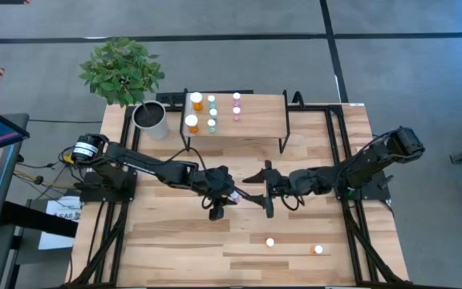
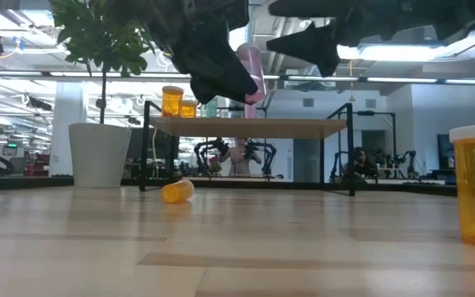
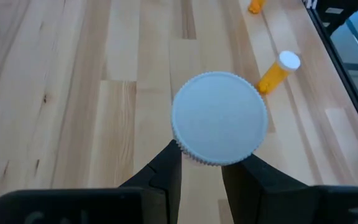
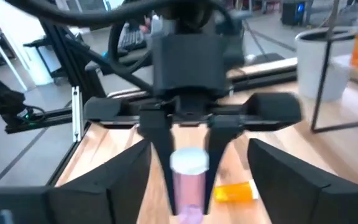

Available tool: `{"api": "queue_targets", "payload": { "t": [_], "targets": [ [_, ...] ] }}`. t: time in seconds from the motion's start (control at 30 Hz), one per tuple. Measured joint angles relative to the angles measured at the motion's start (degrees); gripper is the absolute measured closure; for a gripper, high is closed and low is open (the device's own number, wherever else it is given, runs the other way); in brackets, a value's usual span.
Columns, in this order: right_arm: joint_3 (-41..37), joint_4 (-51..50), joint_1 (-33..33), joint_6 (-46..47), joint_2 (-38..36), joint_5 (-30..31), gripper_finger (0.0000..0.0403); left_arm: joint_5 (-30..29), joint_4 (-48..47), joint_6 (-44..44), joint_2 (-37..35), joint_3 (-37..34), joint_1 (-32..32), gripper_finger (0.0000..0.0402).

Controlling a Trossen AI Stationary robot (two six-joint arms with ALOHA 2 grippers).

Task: Pick and place medicine bottles onto shelf by color
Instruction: Put the pink pill bottle on the shelf aligned with the other pink pill bottles

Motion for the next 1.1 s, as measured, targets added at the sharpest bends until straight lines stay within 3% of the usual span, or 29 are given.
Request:
{"api": "queue_targets", "payload": {
  "t": [0.23,0.43,1.1],
  "targets": [
    [5.52,-4.28,-0.15,0.55,5.1,-0.12,0.0053,0.08,0.04,0.02,-0.02,0.0,0.0,0.0322],
    [9.83,-9.23,-0.8,0.81,8.75,-0.8,0.0044,0.1,-0.68,0.02,-0.04,0.0,-0.01,0.0322],
    [10.66,-12.06,-1.73,2.5,9.89,-1.61,0.0152,0.89,-0.39,0.15,-0.08,0.0,-0.02,0.0322]
  ]
}}
